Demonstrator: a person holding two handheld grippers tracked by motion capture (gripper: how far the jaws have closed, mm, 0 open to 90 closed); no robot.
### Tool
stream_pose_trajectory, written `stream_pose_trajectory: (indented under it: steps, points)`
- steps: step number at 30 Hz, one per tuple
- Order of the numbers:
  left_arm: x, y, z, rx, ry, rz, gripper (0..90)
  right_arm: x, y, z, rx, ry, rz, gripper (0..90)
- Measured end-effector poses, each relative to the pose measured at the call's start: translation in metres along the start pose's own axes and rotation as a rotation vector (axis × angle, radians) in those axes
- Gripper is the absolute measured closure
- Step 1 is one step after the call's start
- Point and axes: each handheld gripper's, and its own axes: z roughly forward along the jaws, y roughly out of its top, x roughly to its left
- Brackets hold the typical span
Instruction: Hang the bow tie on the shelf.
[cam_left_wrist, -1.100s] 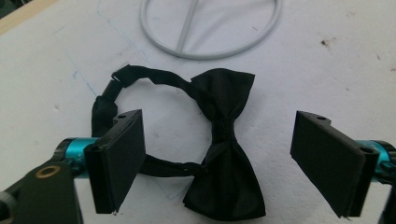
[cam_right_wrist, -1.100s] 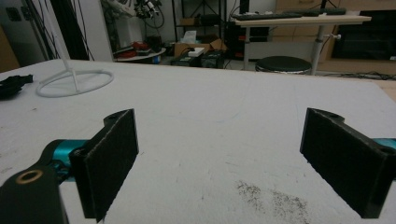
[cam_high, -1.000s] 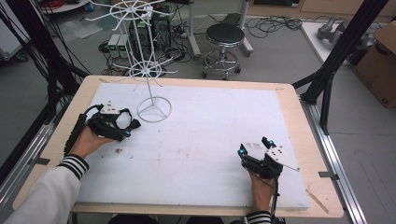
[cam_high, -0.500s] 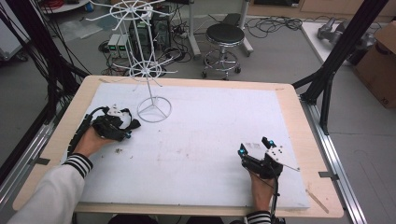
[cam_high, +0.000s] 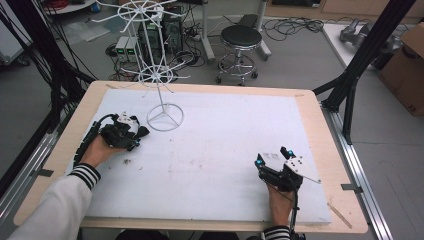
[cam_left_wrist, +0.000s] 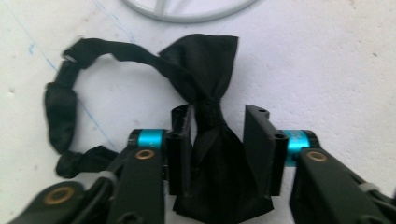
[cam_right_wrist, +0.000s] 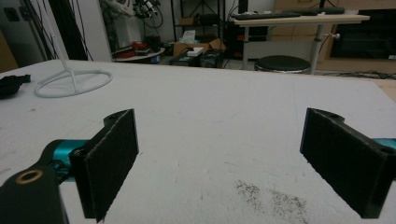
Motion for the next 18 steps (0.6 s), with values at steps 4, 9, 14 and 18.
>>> stream_pose_trajectory:
  steps: [4, 9, 14, 18]
  points:
    - [0.0005, 0.0003, -0.0009, 0.003, 0.003, -0.015, 70.2, 0.0, -0.0001, 0.0001, -0.002, 0.0, 0.003, 10.4]
    - [0.0009, 0.0002, -0.0028, -0.006, -0.006, -0.027, 76.1, 0.0001, -0.0001, -0.0001, 0.002, 0.0, 0.003, 10.4]
    - [0.0006, 0.0005, -0.0038, -0.001, 0.001, -0.023, 77.1, -0.0005, 0.0001, 0.0001, -0.003, 0.0, -0.004, 10.4]
    - [-0.0004, 0.0005, -0.0043, -0.006, 0.006, -0.023, 77.1, 0.0, -0.0001, -0.0001, 0.001, 0.0, 0.001, 10.4]
